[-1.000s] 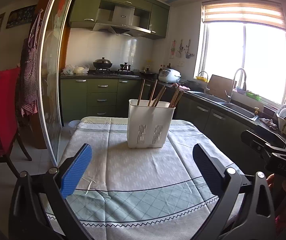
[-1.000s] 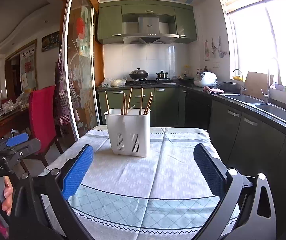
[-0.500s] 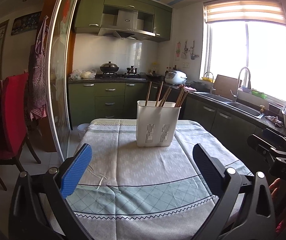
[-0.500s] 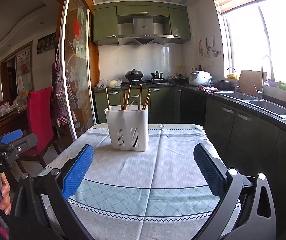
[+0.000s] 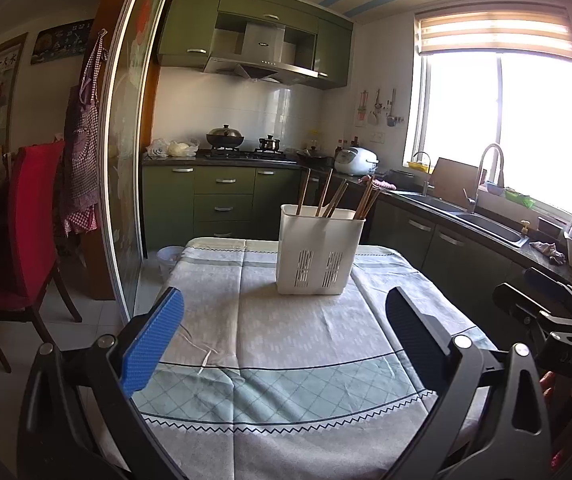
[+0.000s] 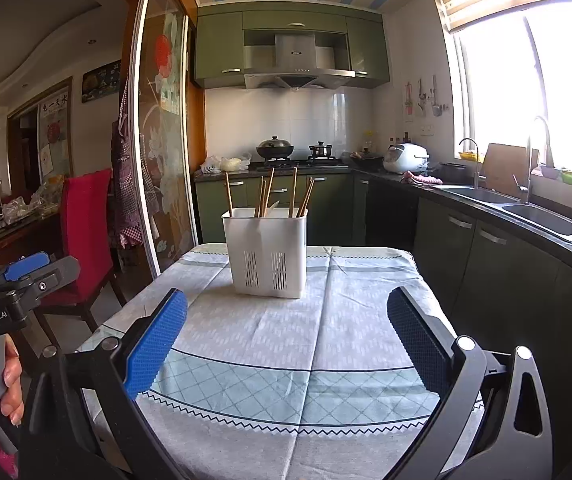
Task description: Organize utensils
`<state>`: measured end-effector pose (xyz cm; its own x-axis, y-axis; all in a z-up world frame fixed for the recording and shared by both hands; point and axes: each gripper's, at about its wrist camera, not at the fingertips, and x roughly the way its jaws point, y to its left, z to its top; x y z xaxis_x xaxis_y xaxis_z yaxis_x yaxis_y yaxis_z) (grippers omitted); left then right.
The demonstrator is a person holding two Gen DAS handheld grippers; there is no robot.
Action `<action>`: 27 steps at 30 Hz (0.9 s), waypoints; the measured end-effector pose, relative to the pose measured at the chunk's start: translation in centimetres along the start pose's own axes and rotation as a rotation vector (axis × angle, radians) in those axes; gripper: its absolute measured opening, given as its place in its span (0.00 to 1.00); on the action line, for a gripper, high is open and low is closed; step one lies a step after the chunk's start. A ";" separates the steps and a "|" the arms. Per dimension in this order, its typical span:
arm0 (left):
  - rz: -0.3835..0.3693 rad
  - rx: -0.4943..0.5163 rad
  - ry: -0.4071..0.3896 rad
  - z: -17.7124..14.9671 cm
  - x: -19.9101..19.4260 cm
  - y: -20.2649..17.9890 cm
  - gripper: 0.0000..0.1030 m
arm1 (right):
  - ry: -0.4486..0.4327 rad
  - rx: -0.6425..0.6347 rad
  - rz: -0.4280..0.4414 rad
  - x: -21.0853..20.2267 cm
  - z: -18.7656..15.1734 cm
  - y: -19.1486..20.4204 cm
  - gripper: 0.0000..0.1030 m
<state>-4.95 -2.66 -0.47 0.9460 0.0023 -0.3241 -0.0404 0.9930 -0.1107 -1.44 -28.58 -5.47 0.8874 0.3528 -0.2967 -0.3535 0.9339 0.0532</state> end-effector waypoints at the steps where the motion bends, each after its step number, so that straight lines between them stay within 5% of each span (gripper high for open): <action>1: 0.004 -0.002 -0.001 0.0 0.0 0.1 0.93 | 0.001 -0.001 0.002 0.1 0.0 0.0 0.96; 27: 0.014 -0.022 0.018 0.1 0.2 0.5 0.93 | 0.020 -0.009 0.018 0.6 -0.4 0.6 0.96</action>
<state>-4.72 -2.14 -0.53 0.9394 0.0134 -0.3424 -0.0602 0.9901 -0.1264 -1.26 -27.81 -6.04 0.8750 0.3678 -0.3147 -0.3717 0.9270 0.0499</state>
